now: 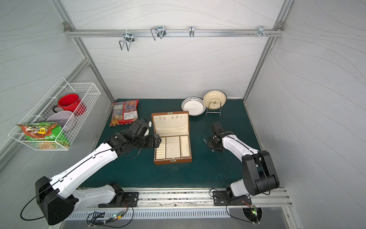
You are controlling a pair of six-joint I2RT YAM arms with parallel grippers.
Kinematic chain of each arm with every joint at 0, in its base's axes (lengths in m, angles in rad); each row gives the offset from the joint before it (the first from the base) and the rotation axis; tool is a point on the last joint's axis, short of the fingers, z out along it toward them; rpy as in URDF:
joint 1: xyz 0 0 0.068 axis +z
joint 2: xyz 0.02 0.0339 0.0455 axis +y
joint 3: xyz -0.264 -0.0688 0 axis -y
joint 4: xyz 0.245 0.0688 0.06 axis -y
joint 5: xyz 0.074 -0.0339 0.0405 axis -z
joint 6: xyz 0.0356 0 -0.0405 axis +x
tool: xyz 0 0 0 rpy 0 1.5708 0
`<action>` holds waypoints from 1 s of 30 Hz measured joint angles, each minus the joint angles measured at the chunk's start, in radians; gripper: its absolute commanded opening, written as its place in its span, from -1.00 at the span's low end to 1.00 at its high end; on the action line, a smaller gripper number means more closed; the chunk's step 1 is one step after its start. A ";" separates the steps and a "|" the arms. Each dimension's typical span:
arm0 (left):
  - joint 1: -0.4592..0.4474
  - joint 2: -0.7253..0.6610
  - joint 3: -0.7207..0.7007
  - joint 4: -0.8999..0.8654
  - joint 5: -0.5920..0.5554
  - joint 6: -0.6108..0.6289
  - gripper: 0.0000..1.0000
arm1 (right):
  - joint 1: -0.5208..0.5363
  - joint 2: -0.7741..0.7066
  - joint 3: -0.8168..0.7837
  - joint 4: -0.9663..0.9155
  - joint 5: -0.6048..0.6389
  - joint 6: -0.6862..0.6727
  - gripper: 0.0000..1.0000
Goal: Put jewelry chain into jewelry box
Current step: Pick up the necklace from the center of the board.
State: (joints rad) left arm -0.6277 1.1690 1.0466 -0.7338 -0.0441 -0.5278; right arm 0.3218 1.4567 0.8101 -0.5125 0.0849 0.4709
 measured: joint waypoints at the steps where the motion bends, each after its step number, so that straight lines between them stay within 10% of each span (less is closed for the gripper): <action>1: 0.000 -0.001 0.000 0.000 0.000 0.000 0.81 | 0.000 0.011 -0.002 0.002 -0.007 0.000 -0.02; 30: -0.001 -0.050 -0.026 0.000 -0.005 -0.003 0.81 | 0.315 -0.032 0.059 -0.079 0.058 0.106 -0.10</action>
State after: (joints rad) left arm -0.6285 1.1194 1.0203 -0.7338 -0.0486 -0.5304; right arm 0.6369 1.4250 0.8688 -0.5915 0.1429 0.5774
